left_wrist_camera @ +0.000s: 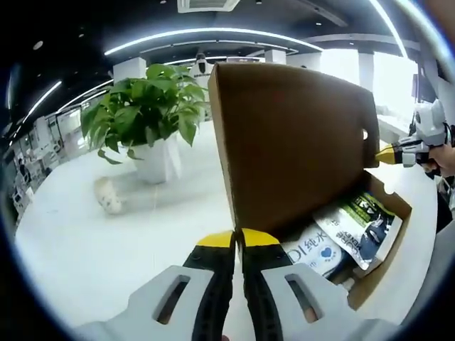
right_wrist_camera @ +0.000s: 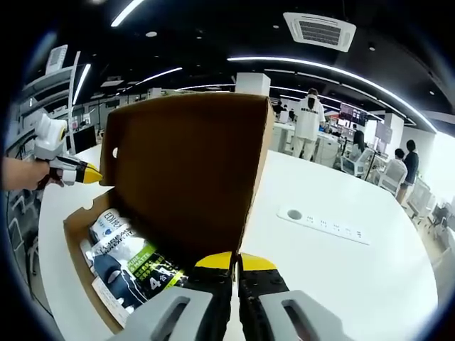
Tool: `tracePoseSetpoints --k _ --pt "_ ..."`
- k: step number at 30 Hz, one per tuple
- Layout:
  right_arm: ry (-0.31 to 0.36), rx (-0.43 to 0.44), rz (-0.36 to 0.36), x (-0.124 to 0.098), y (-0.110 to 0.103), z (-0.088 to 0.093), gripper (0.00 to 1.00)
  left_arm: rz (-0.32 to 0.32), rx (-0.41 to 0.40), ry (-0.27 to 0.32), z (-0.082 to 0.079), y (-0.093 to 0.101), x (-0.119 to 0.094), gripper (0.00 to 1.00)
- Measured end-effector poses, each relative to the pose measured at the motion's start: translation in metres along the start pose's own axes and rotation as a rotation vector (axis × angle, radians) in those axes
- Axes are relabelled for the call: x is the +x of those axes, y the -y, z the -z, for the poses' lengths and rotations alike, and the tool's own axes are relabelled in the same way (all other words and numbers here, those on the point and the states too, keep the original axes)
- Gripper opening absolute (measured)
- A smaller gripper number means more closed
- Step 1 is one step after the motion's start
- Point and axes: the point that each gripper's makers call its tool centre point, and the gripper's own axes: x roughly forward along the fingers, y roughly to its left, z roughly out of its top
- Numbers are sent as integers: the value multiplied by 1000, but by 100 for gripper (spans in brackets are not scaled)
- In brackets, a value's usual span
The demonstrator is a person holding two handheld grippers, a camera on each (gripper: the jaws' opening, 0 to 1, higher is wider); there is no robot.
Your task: Operate the shoe box by opening the lid, removing the specified soft item, and placing it in the target area until the item is outside and the box remains undamaged.
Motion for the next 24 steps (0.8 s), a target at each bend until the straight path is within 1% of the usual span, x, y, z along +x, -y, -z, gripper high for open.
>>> tracePoseSetpoints --k 12,24 --pt "3 11 -1 1 1 -2 0 4 12 -16 -2 0 0 2" --pt "1 29 -4 3 2 -4 0 10 7 -28 -5 -3 4 1"
